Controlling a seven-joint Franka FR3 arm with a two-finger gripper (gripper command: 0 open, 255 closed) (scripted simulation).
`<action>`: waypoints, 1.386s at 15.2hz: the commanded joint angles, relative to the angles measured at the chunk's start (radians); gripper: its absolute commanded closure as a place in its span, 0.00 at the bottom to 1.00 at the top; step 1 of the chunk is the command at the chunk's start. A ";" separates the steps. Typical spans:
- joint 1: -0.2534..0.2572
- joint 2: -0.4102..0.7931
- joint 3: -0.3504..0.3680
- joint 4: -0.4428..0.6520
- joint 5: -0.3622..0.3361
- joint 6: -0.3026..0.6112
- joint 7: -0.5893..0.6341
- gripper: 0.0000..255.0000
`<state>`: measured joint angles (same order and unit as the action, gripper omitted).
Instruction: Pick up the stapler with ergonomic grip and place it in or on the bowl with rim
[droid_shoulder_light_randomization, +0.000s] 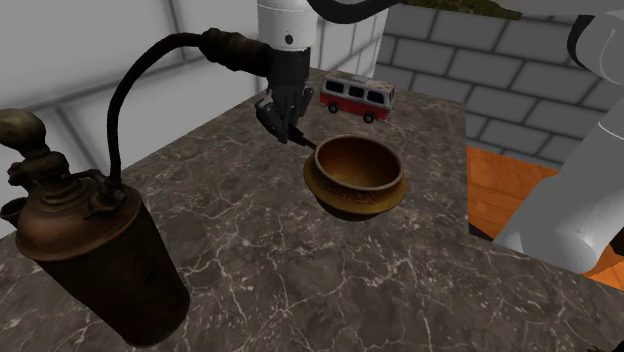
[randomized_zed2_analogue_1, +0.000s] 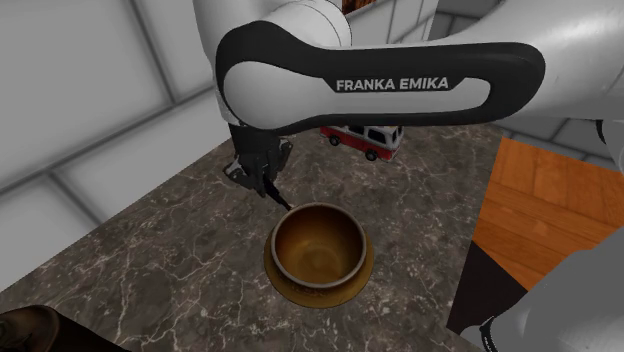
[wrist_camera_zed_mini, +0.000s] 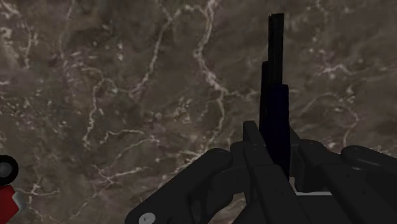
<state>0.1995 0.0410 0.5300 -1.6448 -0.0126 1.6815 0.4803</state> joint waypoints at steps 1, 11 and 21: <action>0.002 0.006 0.001 0.033 -0.003 -0.029 0.003 1.00; 0.015 0.049 0.009 0.218 -0.026 -0.176 0.018 1.00; 0.051 0.137 0.023 0.465 -0.075 -0.347 0.046 1.00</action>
<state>0.2444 0.1646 0.5515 -1.2133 -0.0798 1.3562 0.5222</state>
